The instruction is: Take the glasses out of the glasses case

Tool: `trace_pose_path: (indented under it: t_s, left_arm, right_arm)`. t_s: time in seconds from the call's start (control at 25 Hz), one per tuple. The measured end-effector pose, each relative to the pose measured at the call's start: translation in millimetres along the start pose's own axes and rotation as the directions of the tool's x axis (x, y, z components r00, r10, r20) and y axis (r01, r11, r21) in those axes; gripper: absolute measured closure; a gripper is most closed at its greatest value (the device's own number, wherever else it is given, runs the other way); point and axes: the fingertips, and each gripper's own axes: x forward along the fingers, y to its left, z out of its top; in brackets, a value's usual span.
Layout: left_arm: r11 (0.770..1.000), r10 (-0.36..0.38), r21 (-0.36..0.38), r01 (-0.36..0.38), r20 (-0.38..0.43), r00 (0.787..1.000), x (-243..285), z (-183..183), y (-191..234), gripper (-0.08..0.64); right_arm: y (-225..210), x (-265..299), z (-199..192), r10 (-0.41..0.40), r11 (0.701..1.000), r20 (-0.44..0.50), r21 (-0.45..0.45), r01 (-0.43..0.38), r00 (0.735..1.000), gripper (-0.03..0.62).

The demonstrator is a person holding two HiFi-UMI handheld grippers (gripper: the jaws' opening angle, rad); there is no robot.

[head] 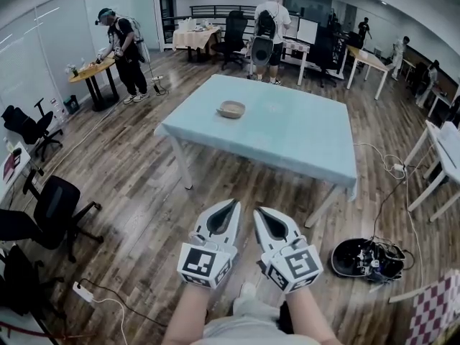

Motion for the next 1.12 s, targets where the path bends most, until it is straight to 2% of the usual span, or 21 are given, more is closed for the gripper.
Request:
trace_pose_path:
  t_s: [0.32, 0.48, 0.68, 1.12]
  left_arm:
    - [1.0, -0.006, 0.005, 0.006, 0.005, 1.0, 56, -6, 16, 0.551]
    - [1.0, 0.011, -0.01, -0.011, 0.009, 1.0, 81, -11, 28, 0.551]
    - [0.999, 0.033, 0.013, -0.033, 0.017, 0.999, 108, -13, 43, 0.551]
    - [0.994, 0.107, -0.018, -0.107, 0.006, 0.994, 127, -29, 78, 0.551]
  right_arm:
    - [-48, 36, 1, 0.007, 1.0, -0.004, -0.003, -0.007, 1.0, 0.583]
    - [-67, 59, 1, 0.024, 1.0, -0.011, -0.014, -0.024, 1.0, 0.583]
    - [-89, 85, 5, 0.049, 0.998, 0.0, -0.036, -0.049, 0.999, 0.584]
    - [-113, 111, -7, 0.059, 0.998, -0.027, -0.016, -0.06, 0.998, 0.583]
